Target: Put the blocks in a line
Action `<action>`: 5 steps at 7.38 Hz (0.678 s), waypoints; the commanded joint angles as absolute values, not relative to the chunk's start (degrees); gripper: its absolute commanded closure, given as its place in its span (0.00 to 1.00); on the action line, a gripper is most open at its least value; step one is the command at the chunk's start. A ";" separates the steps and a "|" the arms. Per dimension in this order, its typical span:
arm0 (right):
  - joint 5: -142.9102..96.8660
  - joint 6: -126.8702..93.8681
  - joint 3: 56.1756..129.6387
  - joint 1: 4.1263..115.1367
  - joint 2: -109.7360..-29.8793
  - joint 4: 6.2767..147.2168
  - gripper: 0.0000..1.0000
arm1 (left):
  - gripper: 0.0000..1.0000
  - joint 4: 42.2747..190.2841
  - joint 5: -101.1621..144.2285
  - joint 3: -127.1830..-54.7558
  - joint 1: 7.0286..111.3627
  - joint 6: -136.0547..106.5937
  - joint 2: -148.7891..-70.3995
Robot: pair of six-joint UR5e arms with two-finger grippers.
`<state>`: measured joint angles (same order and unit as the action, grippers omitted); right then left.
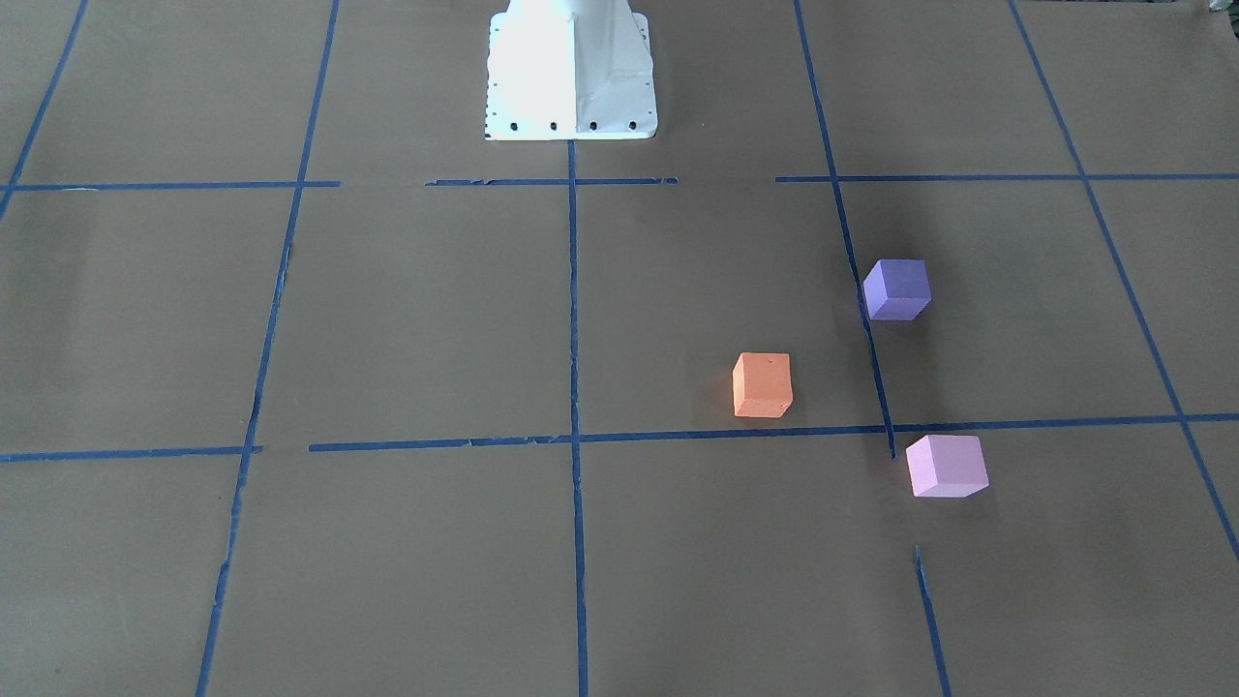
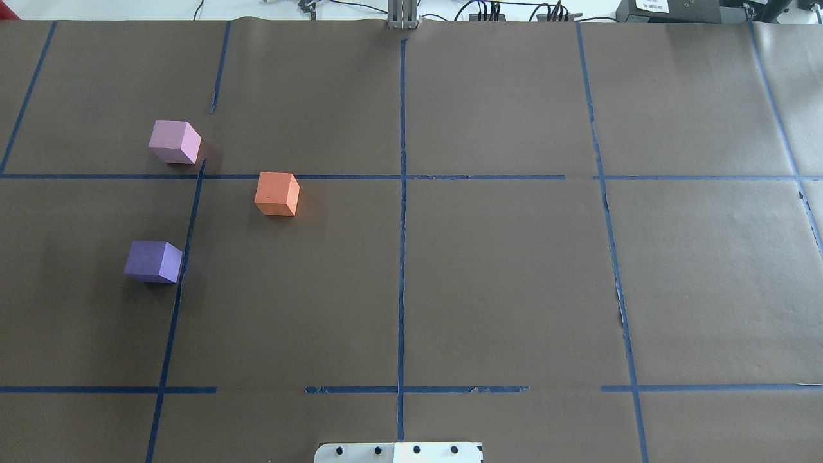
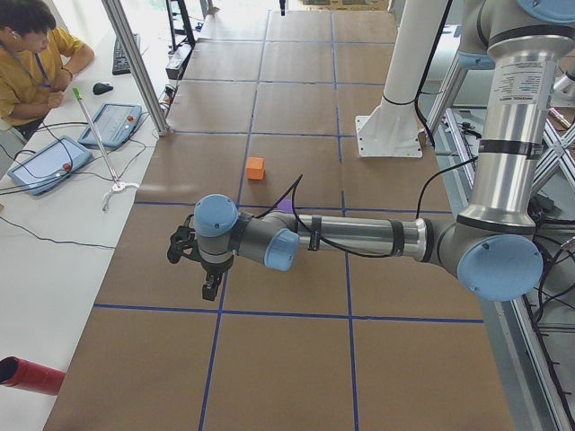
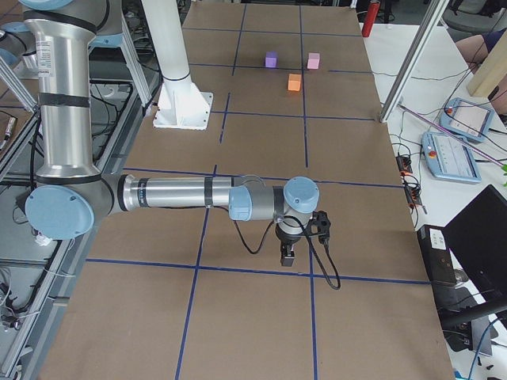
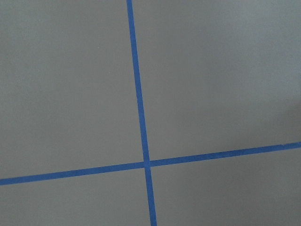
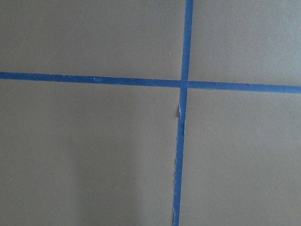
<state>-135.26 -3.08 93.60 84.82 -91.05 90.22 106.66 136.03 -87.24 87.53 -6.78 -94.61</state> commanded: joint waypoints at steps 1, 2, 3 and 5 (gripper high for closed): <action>-135.26 -3.08 93.60 84.81 -91.05 90.26 0.00 | 0.00 106.70 135.62 -88.41 85.62 -6.94 -94.48; -135.26 -3.08 93.60 84.81 -91.05 90.18 0.00 | 0.00 106.87 133.96 -90.77 82.47 -11.82 -94.40; -135.26 -3.08 93.60 84.81 -91.05 90.26 0.00 | 0.00 106.96 133.60 -95.92 77.13 -18.04 -94.48; -135.26 -3.08 93.60 84.81 -91.05 90.26 0.00 | 0.00 106.96 131.05 -99.83 68.16 -29.20 -99.55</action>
<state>-135.26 -3.08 93.60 84.81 -91.05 90.25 106.94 132.26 -97.21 73.74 -21.52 -96.46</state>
